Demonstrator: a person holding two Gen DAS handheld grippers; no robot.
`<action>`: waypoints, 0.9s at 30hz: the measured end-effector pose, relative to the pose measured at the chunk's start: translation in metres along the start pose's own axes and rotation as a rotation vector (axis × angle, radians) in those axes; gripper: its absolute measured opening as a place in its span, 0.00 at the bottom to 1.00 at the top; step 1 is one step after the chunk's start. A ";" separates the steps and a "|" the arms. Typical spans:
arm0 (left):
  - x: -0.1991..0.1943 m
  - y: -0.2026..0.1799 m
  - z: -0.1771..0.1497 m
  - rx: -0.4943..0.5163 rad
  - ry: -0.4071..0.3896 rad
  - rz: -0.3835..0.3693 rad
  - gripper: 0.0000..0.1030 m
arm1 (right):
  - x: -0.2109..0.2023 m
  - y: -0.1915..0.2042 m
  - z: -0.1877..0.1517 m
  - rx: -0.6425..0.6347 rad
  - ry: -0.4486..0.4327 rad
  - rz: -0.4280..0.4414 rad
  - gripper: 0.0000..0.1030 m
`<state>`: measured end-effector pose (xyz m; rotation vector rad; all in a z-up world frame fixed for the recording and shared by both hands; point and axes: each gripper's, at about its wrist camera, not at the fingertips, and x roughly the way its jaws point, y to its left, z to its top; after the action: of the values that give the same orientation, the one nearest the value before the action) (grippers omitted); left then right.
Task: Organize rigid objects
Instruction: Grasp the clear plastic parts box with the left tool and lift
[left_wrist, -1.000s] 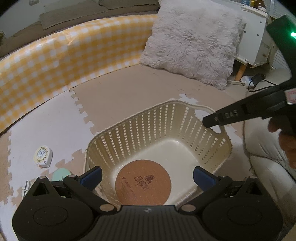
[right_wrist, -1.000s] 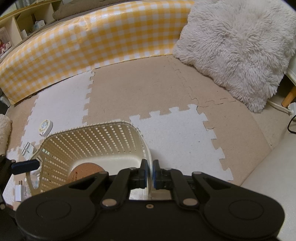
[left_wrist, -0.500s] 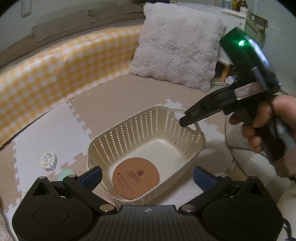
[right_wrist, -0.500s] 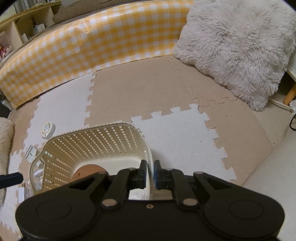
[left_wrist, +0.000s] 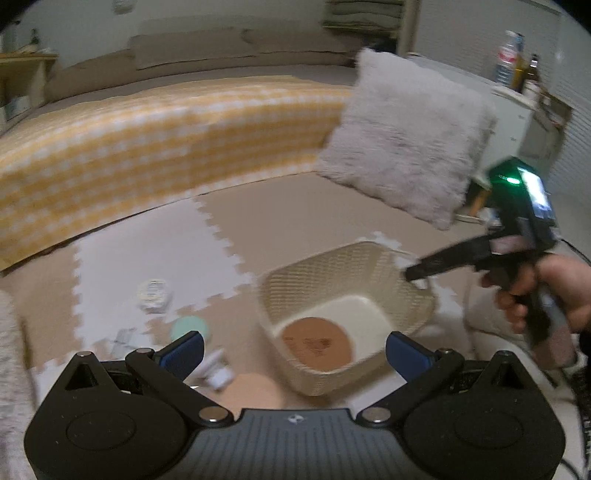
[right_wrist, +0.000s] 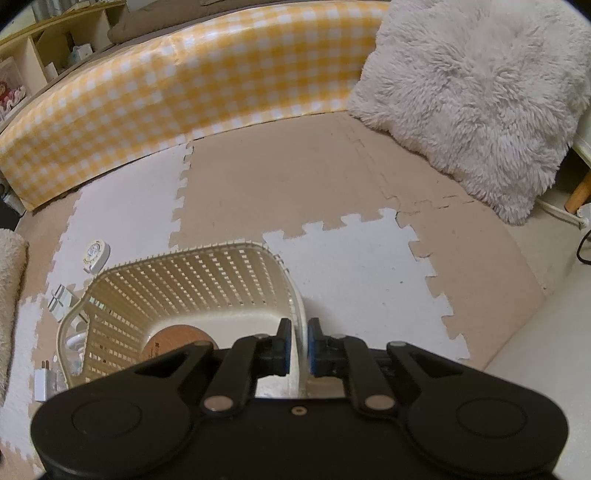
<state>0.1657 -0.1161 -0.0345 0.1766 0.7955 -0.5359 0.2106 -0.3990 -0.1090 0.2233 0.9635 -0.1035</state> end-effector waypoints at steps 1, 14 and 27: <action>0.000 0.008 0.001 -0.002 -0.002 0.016 1.00 | 0.000 0.000 0.000 -0.001 0.000 0.000 0.09; 0.048 0.093 -0.013 -0.104 0.105 0.118 1.00 | 0.000 0.001 -0.001 -0.013 0.000 -0.010 0.10; 0.110 0.126 -0.050 -0.421 0.335 0.010 1.00 | 0.000 0.001 -0.001 -0.015 0.002 -0.011 0.10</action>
<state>0.2622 -0.0342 -0.1542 -0.1227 1.2143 -0.3222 0.2102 -0.3975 -0.1094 0.2050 0.9675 -0.1061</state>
